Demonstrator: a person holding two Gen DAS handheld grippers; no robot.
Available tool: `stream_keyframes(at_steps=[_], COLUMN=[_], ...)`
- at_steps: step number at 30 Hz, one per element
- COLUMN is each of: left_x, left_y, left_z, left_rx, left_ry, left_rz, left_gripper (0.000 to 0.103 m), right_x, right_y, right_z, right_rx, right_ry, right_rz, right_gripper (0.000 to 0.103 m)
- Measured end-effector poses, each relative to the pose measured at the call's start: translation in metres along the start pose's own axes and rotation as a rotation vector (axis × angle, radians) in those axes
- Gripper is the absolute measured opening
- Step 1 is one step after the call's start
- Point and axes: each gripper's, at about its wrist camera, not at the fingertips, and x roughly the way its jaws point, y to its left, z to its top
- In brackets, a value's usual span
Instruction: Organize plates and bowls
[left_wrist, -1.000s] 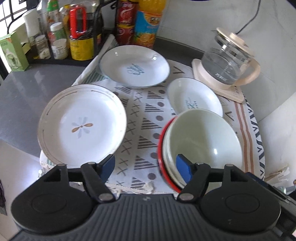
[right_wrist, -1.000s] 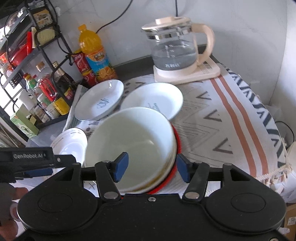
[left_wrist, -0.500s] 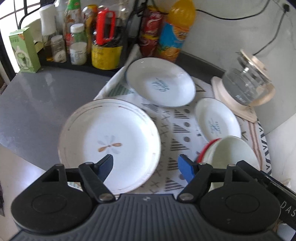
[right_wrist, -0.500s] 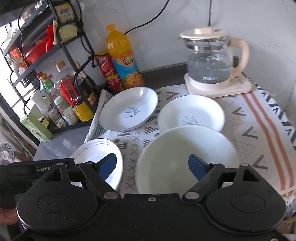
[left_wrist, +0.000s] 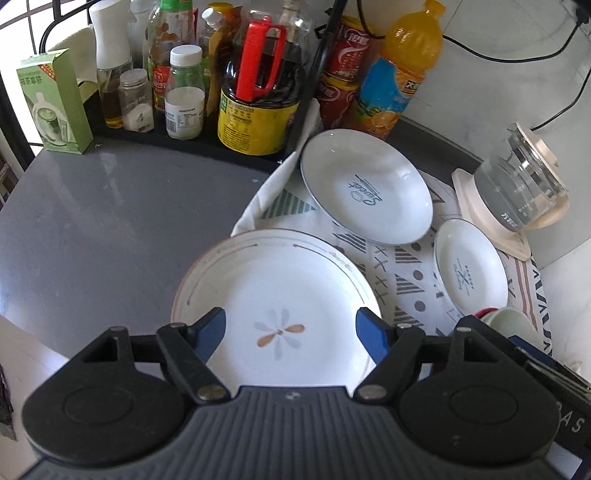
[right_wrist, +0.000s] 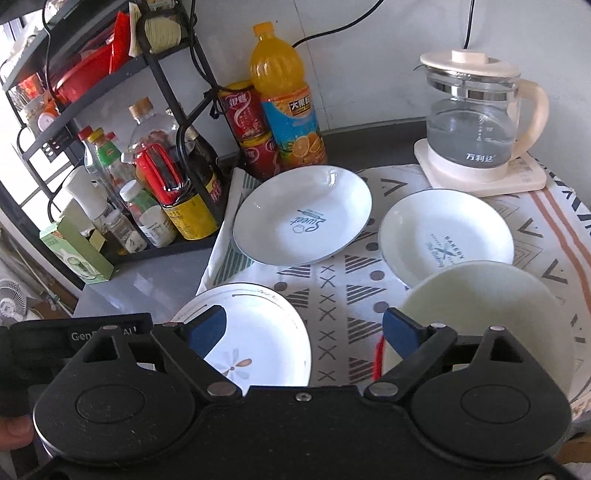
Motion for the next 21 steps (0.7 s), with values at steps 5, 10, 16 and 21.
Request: stream_keyframes(at_steps=[5, 10, 16, 21], left_x=[0.009, 0.019, 0.032, 0.048], left_y=[0.01, 0.013, 0.011, 0.009], left_z=[0.014, 0.03, 0.051, 0.072], left_rx=[0.005, 0.029, 0.072, 0.082], left_ry=[0.01, 0.018, 0.016, 0.027], left_rz=[-0.013, -0.044, -0.101, -0.162], left_gripper=[0.075, 0.075, 0.075, 0.074], right_x=[0.013, 0.026, 0.04, 0.056], right_y=[0.01, 0.013, 0.012, 0.011], right_z=[0.004, 0.01, 0.019, 0.03], right_rx=[0.016, 0.05, 0.098, 0.132], right_ry=[0.009, 0.013, -0.013, -0.022], right_rz=[-0.023, -0.057, -0.104, -0.123], right_gripper=[0.092, 0.092, 0.091, 0.081])
